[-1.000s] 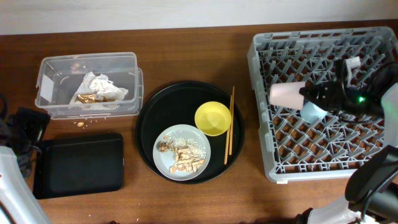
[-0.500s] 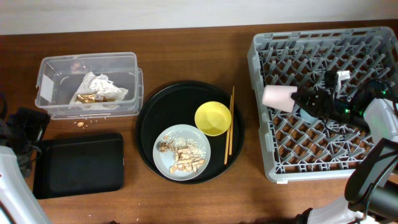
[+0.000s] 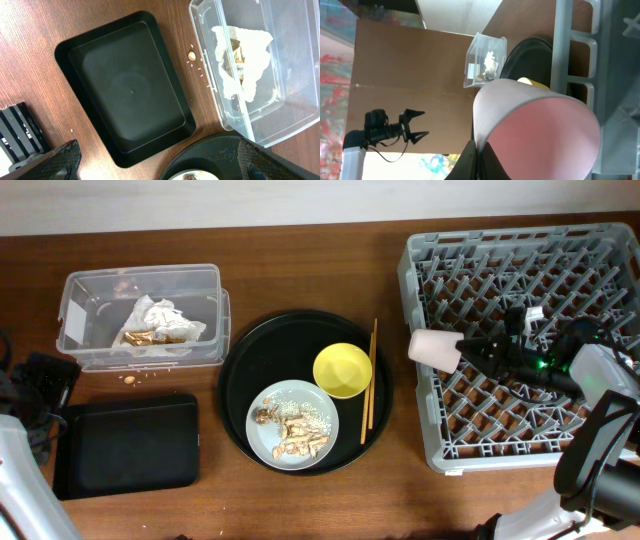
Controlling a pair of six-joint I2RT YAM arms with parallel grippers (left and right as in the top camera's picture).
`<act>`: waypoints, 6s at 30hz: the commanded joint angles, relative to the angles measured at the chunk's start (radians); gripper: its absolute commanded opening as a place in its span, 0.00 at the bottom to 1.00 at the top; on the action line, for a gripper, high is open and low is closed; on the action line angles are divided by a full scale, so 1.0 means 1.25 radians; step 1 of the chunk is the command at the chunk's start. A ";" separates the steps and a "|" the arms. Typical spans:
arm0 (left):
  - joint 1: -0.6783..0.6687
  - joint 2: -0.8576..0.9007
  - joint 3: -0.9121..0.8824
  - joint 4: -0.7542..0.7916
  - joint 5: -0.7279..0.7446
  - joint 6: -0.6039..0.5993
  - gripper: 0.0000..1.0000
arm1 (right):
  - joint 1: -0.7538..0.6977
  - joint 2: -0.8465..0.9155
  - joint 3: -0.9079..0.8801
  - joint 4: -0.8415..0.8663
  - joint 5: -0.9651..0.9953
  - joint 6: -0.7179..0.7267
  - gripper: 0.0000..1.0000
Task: Sort waste into correct bins and load items into the dishwasher rack
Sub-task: 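Lower the pink cup upside down in the rack and open the right gripper, then move the right gripper to the round tray and grasp the yellow bowl, then carry the yellow bowl to the rack's back and release it upside down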
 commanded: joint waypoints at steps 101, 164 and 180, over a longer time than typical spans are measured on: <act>0.004 0.000 0.005 0.001 -0.005 0.012 0.99 | 0.935 0.211 0.484 0.054 1.218 0.735 0.04; 0.004 0.000 0.005 0.001 -0.005 0.012 0.99 | -0.023 0.627 1.161 -0.273 0.233 0.194 0.04; 0.004 0.000 0.005 0.001 -0.005 0.012 0.99 | -0.114 0.424 1.198 -0.373 0.525 0.285 0.50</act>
